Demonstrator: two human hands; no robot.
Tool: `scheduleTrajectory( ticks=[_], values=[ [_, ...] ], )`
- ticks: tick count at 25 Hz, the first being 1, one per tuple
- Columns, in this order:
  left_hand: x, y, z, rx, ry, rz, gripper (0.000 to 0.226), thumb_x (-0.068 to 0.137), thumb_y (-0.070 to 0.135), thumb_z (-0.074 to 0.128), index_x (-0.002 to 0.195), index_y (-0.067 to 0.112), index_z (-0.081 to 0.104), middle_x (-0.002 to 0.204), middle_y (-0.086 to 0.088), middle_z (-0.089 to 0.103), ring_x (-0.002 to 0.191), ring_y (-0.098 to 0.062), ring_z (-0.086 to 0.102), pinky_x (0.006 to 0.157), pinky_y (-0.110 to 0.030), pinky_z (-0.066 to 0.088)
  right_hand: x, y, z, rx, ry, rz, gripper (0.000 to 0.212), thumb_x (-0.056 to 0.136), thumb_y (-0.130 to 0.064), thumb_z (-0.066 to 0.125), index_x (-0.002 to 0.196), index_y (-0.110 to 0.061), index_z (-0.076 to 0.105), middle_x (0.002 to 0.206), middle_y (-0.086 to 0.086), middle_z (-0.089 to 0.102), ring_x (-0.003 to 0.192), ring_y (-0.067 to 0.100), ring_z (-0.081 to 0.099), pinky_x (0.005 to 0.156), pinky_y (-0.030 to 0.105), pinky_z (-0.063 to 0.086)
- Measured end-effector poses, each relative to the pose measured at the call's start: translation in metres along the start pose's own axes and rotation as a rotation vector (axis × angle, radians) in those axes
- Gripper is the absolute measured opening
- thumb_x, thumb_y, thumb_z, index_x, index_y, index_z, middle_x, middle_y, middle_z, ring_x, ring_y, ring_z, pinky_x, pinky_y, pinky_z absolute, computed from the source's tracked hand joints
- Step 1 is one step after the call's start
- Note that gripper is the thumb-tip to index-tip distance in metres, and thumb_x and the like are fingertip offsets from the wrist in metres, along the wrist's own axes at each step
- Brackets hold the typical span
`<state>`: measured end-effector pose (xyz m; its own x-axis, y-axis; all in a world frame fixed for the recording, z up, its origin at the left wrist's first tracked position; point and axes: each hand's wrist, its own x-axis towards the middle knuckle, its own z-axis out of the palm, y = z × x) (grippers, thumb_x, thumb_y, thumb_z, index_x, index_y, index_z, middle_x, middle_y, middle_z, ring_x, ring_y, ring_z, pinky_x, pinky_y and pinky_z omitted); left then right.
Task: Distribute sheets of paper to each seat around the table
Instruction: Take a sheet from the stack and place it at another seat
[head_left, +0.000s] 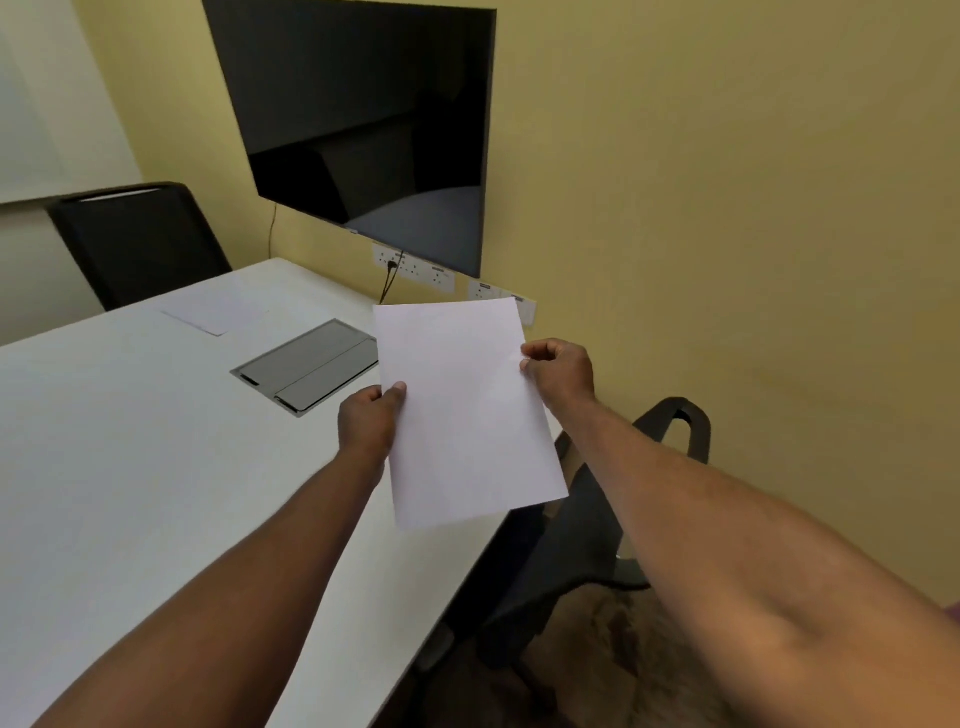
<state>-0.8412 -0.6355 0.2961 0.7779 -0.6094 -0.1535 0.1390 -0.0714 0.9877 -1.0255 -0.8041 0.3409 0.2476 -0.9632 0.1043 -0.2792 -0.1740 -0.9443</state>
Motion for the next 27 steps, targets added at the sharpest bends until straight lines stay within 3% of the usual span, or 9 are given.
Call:
scheduleTrajectory(
  ticks=[3, 6, 8, 13, 16, 19, 22, 27],
  values=[
    [0.025, -0.009, 0.024, 0.065, 0.099, -0.011, 0.017, 0.09, 0.031, 0.062, 0.082, 0.015, 0.062, 0.082, -0.009, 0.06, 0.075, -0.021, 0.053, 0.071, -0.037, 0.048, 0.057, 0.019, 0.018, -0.03, -0.111, -0.007, 0.033, 0.08, 0.002, 0.064, 0.105, -0.014, 0.077, 0.095, -0.009, 0.071, 0.099, 0.014, 0.068, 0.094, 0.03, 0.055],
    [0.042, -0.026, 0.041, 0.097, 0.186, -0.064, 0.025, 0.094, 0.025, 0.06, 0.081, 0.005, 0.069, 0.085, -0.012, 0.069, 0.074, -0.025, 0.061, 0.073, -0.046, 0.06, 0.098, 0.04, 0.039, -0.04, -0.227, -0.03, 0.044, 0.08, 0.006, 0.053, 0.111, -0.014, 0.076, 0.104, -0.005, 0.072, 0.104, 0.014, 0.066, 0.097, 0.03, 0.053],
    [0.054, -0.04, 0.056, 0.096, 0.246, -0.098, 0.022, 0.094, 0.023, 0.062, 0.083, 0.006, 0.071, 0.09, -0.01, 0.073, 0.075, -0.028, 0.066, 0.071, -0.044, 0.061, 0.128, 0.056, 0.053, -0.045, -0.297, -0.039, 0.047, 0.08, 0.008, 0.049, 0.112, -0.015, 0.075, 0.109, -0.004, 0.073, 0.104, 0.013, 0.066, 0.094, 0.027, 0.053],
    [0.073, -0.081, 0.075, 0.158, 0.402, -0.197, 0.023, 0.088, 0.025, 0.071, 0.072, 0.009, 0.069, 0.074, -0.007, 0.068, 0.064, -0.025, 0.06, 0.068, -0.036, 0.051, 0.178, 0.096, 0.094, -0.107, -0.43, -0.045, 0.041, 0.083, 0.004, 0.056, 0.108, -0.021, 0.077, 0.106, -0.008, 0.073, 0.088, 0.008, 0.066, 0.077, 0.018, 0.046],
    [0.085, -0.114, 0.079, 0.185, 0.448, -0.274, 0.029, 0.087, 0.027, 0.073, 0.069, 0.006, 0.065, 0.068, -0.009, 0.065, 0.061, -0.023, 0.062, 0.067, -0.035, 0.05, 0.198, 0.126, 0.125, -0.137, -0.494, -0.043, 0.037, 0.084, 0.003, 0.061, 0.106, -0.023, 0.077, 0.104, -0.01, 0.073, 0.079, 0.004, 0.064, 0.075, 0.016, 0.045],
    [0.11, -0.151, 0.079, 0.207, 0.463, -0.32, 0.027, 0.087, 0.027, 0.073, 0.072, 0.006, 0.065, 0.073, -0.009, 0.066, 0.059, -0.019, 0.066, 0.066, -0.033, 0.049, 0.214, 0.166, 0.158, -0.174, -0.538, -0.015, 0.035, 0.084, 0.003, 0.062, 0.103, -0.022, 0.077, 0.104, -0.009, 0.074, 0.082, 0.005, 0.065, 0.07, 0.014, 0.045],
    [0.133, -0.182, 0.077, 0.199, 0.478, -0.365, 0.022, 0.087, 0.028, 0.075, 0.088, 0.005, 0.073, 0.087, -0.006, 0.072, 0.06, -0.017, 0.068, 0.067, -0.032, 0.051, 0.223, 0.206, 0.179, -0.212, -0.56, 0.029, 0.034, 0.083, 0.003, 0.061, 0.101, -0.02, 0.078, 0.105, -0.008, 0.075, 0.086, 0.009, 0.068, 0.07, 0.017, 0.045],
    [0.165, -0.234, 0.073, 0.191, 0.491, -0.431, 0.024, 0.086, 0.03, 0.075, 0.093, 0.007, 0.074, 0.087, -0.006, 0.073, 0.056, -0.011, 0.066, 0.061, -0.026, 0.047, 0.228, 0.27, 0.213, -0.261, -0.575, 0.092, 0.035, 0.081, 0.002, 0.061, 0.098, -0.023, 0.078, 0.102, -0.011, 0.075, 0.052, -0.003, 0.055, 0.052, 0.012, 0.042]
  ],
)
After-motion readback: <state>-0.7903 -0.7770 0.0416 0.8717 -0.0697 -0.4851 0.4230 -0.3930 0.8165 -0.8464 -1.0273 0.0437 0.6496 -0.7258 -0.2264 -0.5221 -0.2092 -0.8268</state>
